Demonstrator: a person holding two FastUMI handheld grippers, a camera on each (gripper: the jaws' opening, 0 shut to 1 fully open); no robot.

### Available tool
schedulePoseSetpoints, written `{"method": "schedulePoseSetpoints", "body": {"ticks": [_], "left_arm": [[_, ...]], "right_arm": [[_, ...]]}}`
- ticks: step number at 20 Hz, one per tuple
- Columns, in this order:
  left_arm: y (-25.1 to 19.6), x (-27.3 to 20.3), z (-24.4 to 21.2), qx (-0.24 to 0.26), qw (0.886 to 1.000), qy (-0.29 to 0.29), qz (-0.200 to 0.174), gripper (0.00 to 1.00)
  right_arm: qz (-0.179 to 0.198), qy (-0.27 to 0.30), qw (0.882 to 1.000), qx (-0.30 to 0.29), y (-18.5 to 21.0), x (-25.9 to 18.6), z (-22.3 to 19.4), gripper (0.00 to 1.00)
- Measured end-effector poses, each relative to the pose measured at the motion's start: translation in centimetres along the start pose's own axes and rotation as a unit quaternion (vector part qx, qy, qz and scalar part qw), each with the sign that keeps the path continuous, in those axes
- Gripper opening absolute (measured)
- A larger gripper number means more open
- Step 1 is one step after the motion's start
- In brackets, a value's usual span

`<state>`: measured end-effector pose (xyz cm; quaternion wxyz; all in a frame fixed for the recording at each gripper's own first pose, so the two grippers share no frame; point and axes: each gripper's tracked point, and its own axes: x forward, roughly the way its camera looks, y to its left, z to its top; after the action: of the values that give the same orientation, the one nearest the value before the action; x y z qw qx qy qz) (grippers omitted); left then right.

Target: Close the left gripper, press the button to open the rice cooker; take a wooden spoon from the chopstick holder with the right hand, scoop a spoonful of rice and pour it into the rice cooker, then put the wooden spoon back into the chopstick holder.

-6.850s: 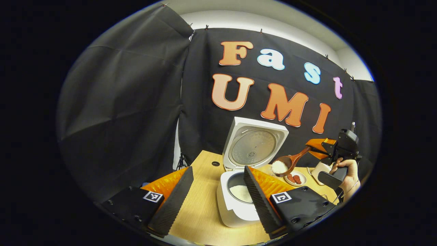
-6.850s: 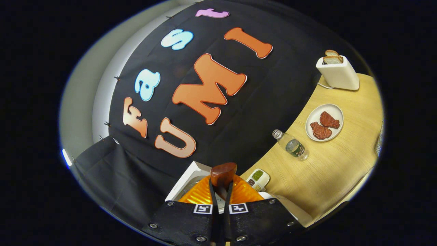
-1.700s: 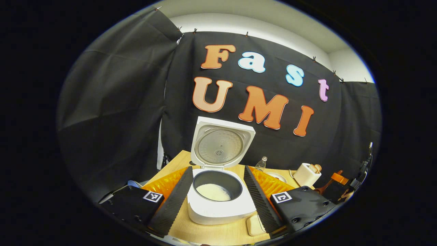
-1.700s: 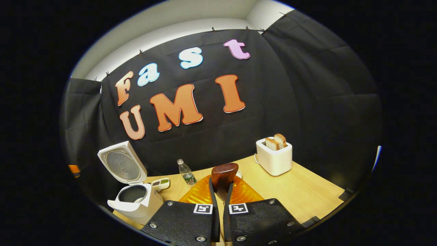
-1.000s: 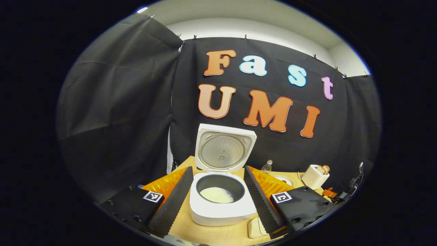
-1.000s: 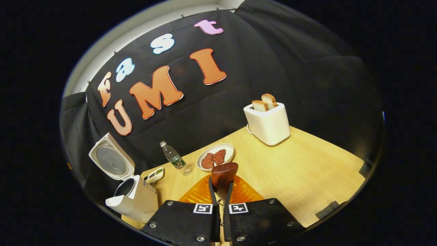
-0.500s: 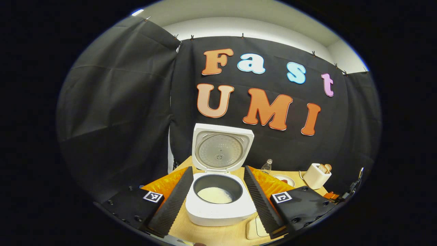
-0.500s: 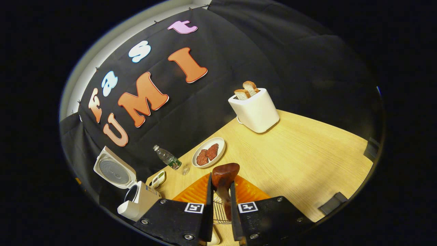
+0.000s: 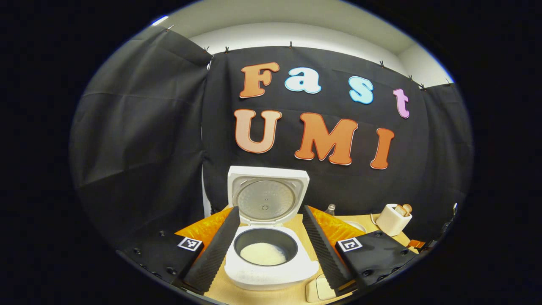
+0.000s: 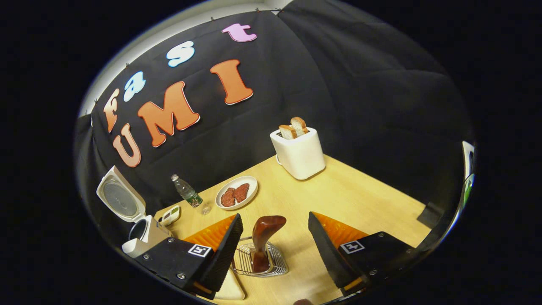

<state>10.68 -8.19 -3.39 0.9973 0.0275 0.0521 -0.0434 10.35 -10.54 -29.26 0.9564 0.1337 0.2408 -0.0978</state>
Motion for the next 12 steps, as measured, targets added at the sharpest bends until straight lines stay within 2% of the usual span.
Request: {"method": "schedulePoseSetpoints", "body": {"ticks": [4, 6, 9, 12], "left_arm": [[-0.7, 4.2, 3.7, 0.016, 1.0, -0.023, -0.01, 1.0], [-1.4, 6.7, 5.4, 0.021, 0.999, -0.03, -0.02, 0.98], [-1.9, 10.4, 8.1, 0.024, 0.999, -0.039, -0.029, 1.0], [-1.4, 14.6, 9.9, 0.047, 0.998, -0.039, -0.019, 1.0]], "right_arm": [[-0.006, -0.012, 0.999, -0.038, 0.5, -1.8, 1.6, 0.95], [-0.008, -0.016, 0.999, -0.038, 0.7, -2.7, 2.0, 0.95], [-0.017, -0.025, 0.999, -0.039, 0.9, -3.3, 2.4, 0.95], [-0.027, -0.03, 0.998, -0.05, 0.7, -3.8, 2.9, 0.95]]}}
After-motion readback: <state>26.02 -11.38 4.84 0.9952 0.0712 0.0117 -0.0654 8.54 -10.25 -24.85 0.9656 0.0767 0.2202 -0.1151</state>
